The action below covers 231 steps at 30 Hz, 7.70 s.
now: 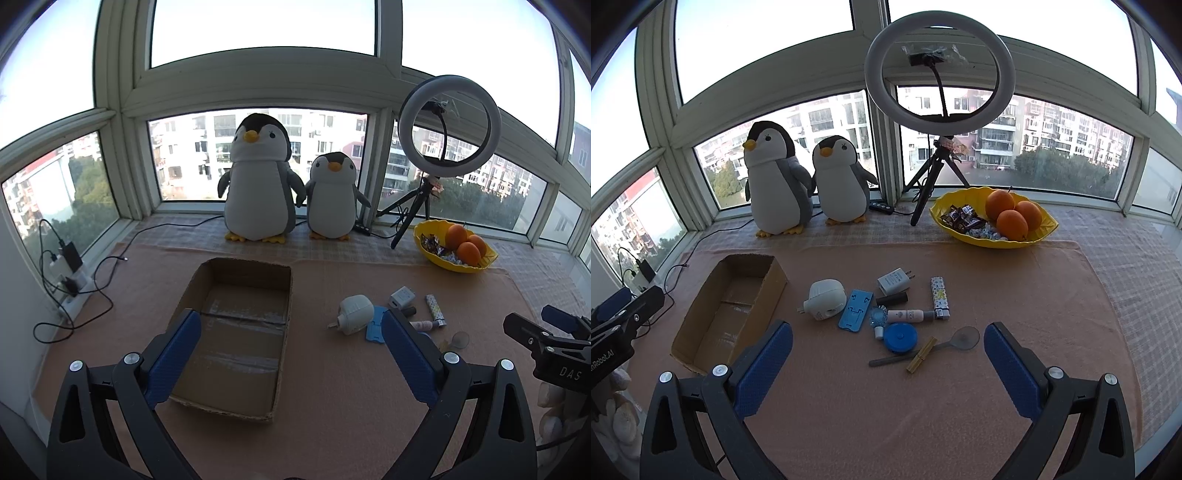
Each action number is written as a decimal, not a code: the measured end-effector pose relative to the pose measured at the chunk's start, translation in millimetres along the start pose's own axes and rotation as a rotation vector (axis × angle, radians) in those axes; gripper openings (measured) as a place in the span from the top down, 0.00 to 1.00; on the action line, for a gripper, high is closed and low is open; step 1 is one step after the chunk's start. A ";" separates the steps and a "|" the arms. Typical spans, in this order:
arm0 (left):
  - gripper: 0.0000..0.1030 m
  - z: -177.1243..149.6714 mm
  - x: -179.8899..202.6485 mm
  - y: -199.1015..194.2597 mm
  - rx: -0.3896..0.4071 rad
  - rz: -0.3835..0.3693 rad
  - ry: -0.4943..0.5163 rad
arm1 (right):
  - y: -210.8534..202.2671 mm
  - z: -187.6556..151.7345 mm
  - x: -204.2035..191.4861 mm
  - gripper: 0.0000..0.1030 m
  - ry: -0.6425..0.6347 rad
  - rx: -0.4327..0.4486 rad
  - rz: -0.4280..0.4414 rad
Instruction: Organize rigid objects
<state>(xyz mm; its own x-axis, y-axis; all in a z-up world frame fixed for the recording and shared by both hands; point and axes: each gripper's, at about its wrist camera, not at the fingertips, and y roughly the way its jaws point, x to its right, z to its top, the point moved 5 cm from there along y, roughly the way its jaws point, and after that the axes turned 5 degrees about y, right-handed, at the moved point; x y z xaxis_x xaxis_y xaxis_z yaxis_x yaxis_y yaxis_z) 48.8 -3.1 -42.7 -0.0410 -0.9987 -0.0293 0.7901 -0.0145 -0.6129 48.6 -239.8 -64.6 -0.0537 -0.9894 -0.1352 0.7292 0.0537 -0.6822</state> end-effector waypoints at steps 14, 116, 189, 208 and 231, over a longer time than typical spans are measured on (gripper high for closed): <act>0.04 -1.0 -0.4 0.0 0.001 -0.001 0.001 | 0.6 -0.4 -0.2 0.01 0.001 -0.002 -0.001; 0.61 -137.5 -169.3 158.5 -0.451 0.248 -0.205 | 183.0 -63.6 83.8 0.75 0.408 -0.547 0.102; 0.61 -136.8 -169.5 160.9 -0.433 0.234 -0.210 | 152.1 -72.6 -235.5 0.89 -0.198 -0.498 0.461; 0.61 -135.3 -169.6 160.7 -0.431 0.236 -0.202 | 142.6 -59.8 -228.1 0.47 -0.201 -0.439 0.471; 0.61 -136.6 -168.4 160.5 -0.430 0.237 -0.200 | 128.9 -26.8 -68.6 0.47 -0.041 -0.317 0.283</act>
<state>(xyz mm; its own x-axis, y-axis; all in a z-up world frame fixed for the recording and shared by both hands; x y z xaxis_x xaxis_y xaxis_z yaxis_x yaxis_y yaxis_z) 99.0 169.4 -244.0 0.2592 -0.9624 -0.0812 0.4397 0.1924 -0.8773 128.0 -161.4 -162.6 0.1504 -0.9337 -0.3249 0.4649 0.3568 -0.8103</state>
